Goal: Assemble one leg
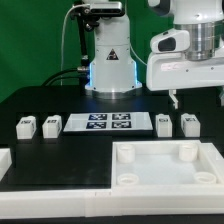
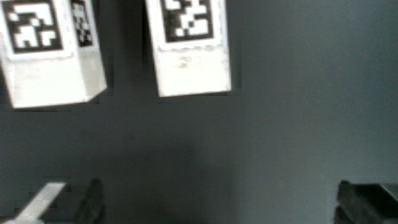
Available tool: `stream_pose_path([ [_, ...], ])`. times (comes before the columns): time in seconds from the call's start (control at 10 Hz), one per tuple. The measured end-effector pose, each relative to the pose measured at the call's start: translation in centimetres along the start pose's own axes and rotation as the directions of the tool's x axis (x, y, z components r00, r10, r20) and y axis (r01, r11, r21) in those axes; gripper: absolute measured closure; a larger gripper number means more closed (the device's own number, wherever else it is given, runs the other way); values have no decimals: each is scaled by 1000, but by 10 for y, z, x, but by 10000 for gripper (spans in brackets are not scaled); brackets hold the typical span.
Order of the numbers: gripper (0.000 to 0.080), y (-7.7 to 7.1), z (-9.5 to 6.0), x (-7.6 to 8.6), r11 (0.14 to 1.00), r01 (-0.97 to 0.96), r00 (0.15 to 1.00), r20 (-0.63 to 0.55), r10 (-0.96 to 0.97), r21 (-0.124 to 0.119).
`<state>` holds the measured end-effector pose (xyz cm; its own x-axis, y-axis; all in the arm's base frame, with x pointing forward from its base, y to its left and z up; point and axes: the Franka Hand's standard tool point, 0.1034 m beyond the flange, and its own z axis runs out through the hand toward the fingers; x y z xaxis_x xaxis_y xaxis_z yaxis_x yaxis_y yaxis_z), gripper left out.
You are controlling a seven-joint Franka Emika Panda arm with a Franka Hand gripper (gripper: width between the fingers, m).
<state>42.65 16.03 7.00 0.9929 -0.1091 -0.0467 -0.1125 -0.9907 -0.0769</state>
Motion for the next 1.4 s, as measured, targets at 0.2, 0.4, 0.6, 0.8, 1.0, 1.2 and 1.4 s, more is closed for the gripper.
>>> stream_pose_path([
  [0.2, 150, 3, 1, -5, 1000, 14, 998, 65, -13, -13],
  [0.4, 150, 2, 1, -13, 998, 12, 956, 295, 5, -54],
  [0.6, 150, 1, 10, -20, 997, 12, 885, 465, 27, -81],
  [0.8, 150, 2, 15, -24, 994, 27, 785, 618, 43, -104],
  [1.0, 150, 6, 14, -29, 993, 43, 681, 731, 54, -113],
  [1.2, 150, 4, 18, -24, 993, 42, 680, 731, 52, -110],
  [1.4, 150, 1, 28, -33, 992, 40, 683, 728, 61, -120],
])
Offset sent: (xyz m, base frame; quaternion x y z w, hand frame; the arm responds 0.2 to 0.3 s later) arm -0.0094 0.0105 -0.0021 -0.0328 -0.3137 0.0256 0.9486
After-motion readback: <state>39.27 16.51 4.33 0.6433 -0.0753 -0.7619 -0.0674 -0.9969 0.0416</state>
